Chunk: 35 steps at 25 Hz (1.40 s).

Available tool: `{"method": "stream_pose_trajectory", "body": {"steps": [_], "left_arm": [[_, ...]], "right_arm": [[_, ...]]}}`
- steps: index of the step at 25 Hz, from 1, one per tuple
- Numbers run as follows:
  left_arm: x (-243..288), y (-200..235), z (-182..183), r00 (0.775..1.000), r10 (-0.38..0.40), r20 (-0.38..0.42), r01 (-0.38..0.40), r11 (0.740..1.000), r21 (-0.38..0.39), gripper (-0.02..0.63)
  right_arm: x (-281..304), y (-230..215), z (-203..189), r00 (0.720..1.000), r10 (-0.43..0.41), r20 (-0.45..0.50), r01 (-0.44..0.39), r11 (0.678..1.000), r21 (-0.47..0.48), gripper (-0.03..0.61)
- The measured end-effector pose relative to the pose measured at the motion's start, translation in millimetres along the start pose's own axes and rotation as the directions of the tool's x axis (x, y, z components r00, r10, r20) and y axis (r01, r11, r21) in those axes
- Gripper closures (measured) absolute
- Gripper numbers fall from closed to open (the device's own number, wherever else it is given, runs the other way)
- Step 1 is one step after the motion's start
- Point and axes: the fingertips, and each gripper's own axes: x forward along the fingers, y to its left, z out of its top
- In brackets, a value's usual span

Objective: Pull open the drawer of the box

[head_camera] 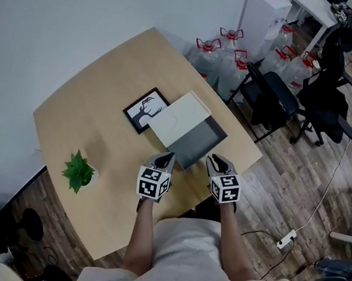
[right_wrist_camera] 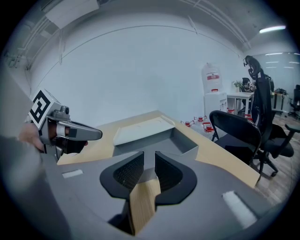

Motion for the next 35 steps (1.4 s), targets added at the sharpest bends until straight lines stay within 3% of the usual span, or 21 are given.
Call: {"method": "stream_pose_trajectory", "body": {"steps": [23,35], "left_arm": [[15,-7,-17,0.999,-0.030,-0.024,0.030,0.999,-0.014,0.560],[17,-1,-20,0.999,-0.036,-0.036,0.036,0.999,-0.015,0.561]], "right_arm": [[0,3,-12,0.999,0.022,-0.034,-0.022,1.000,0.001,0.509],[5,5,-12,0.999,0.027,-0.036,-0.026,0.999,0.025,0.577]]}}
